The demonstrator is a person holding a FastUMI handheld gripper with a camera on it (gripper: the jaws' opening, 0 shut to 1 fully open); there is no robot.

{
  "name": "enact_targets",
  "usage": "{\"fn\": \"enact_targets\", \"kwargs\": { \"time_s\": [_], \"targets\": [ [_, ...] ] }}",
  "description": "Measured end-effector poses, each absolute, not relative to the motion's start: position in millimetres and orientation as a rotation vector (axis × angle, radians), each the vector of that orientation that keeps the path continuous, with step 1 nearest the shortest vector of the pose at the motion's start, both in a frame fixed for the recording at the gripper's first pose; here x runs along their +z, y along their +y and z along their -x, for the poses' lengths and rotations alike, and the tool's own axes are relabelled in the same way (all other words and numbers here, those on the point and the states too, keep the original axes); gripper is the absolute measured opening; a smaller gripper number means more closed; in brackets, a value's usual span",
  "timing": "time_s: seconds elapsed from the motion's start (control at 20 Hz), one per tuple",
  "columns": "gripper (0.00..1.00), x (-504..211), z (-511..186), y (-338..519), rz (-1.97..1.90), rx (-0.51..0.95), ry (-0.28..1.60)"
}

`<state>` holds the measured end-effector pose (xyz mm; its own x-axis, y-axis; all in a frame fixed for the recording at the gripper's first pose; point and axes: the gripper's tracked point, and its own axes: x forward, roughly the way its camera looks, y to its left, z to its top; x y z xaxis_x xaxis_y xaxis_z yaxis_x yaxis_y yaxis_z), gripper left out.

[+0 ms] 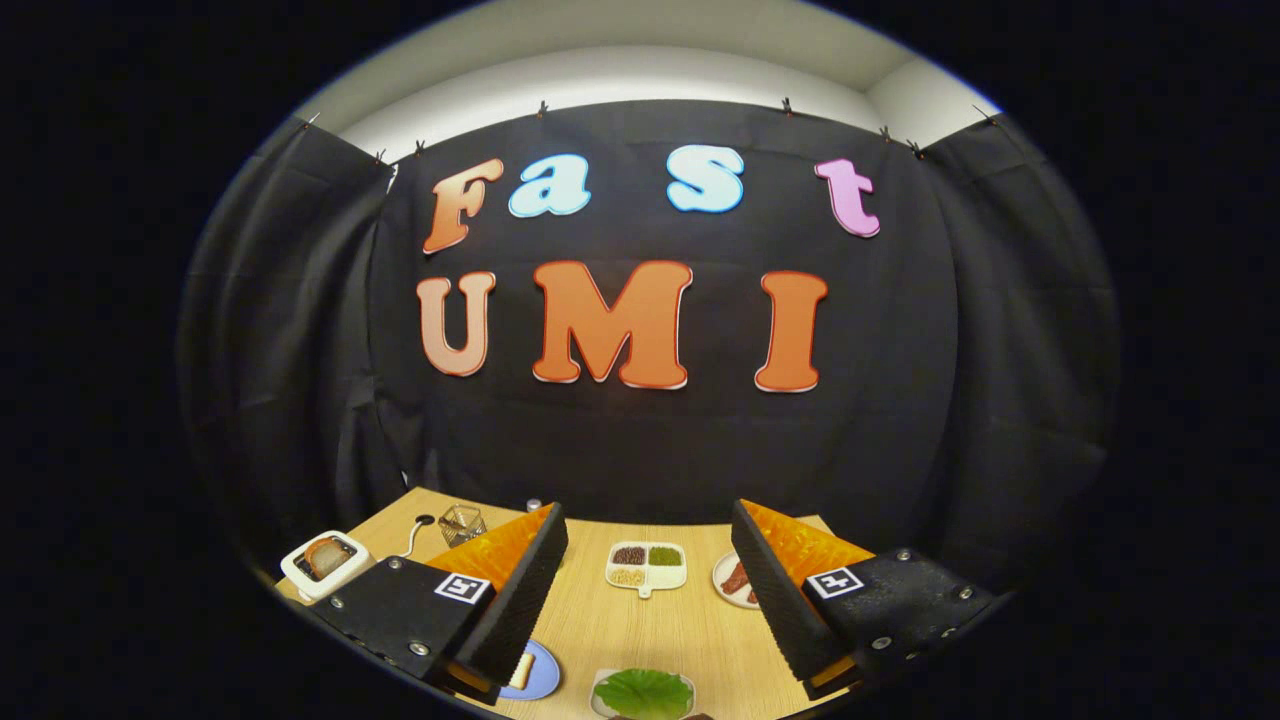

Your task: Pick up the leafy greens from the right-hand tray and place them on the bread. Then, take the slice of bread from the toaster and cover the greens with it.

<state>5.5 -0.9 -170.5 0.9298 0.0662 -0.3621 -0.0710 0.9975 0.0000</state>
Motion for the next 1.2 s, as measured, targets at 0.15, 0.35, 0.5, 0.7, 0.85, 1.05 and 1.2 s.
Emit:
{"fn": "enact_targets", "kwargs": {
  "time_s": [0.15, 0.35, 0.5, 0.7, 0.85, 1.05, 1.2],
  "targets": [
    [0.99, -211, -2, -5, -0.001, 0.070, 0.478],
    [0.99, -261, 4, -10, 0.014, 0.068, 0.624],
    [0.99, -297, 13, -10, 0.036, 0.090, 0.729],
    [0.99, -346, 27, -7, 0.070, 0.137, 0.873],
    [0.99, -378, 41, -11, 0.107, 0.157, 0.973],
    [0.97, -426, 61, -9, 0.112, 0.211, 1.116],
    [0.97, -457, 76, -13, 0.144, 0.229, 1.210]
  ]
}}
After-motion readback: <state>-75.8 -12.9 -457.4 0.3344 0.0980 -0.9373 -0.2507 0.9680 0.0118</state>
